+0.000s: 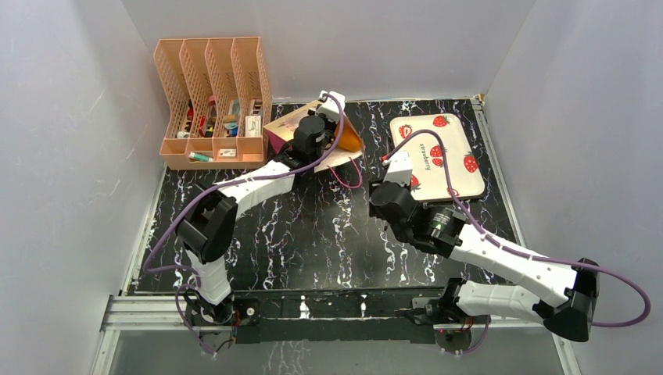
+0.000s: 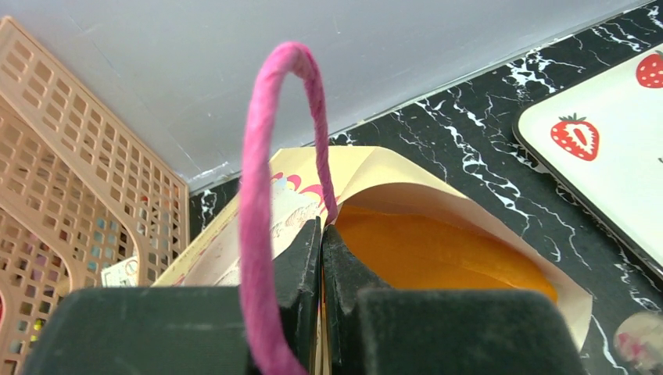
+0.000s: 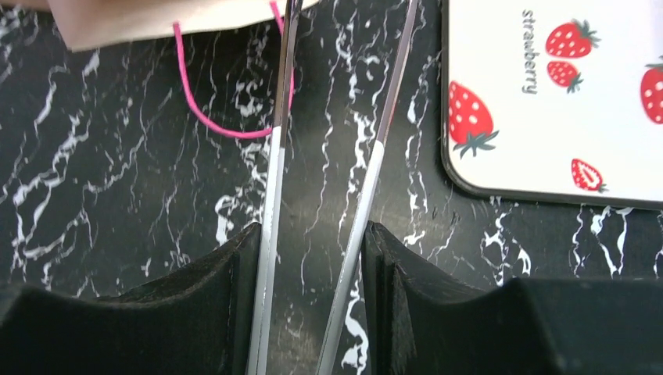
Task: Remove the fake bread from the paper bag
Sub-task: Adjust the paper bag at the center of the board, then take out the fake bread from the paper bag.
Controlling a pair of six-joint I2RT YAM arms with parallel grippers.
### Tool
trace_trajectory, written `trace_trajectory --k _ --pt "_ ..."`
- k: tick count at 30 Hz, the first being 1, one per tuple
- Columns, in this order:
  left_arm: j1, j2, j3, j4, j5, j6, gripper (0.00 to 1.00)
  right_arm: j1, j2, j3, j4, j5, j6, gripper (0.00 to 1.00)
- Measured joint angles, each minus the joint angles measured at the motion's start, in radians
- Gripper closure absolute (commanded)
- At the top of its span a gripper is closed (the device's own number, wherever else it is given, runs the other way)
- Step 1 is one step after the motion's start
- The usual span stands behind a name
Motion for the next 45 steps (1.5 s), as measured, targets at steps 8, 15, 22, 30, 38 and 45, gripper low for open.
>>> trace_trajectory --k 8,15,22,30,38,45 --pt "0.0 -0.022 -0.005 -0.064 -0.006 -0.126 1.0 0.047 0.016 0.0 -0.1 -0.044 0.079 0.74" --pt "-0.004 -0.022 0.011 -0.113 -0.006 -0.187 1.0 0.072 0.017 0.0 -0.142 -0.079 0.121 0.74" --pt "-0.013 -0.021 0.016 -0.136 0.0 -0.197 1.0 0.08 0.038 0.014 -0.141 -0.107 0.129 0.73" --pt "-0.018 -0.021 0.026 -0.163 0.02 -0.197 1.0 0.082 0.063 0.033 -0.122 -0.13 0.129 0.73" --pt "-0.029 -0.021 0.028 -0.189 0.031 -0.196 1.0 0.082 0.102 0.034 -0.076 -0.13 0.127 0.73" --pt "-0.031 -0.021 0.043 -0.218 0.034 -0.196 1.0 0.082 0.135 0.034 -0.047 -0.128 0.126 0.73"
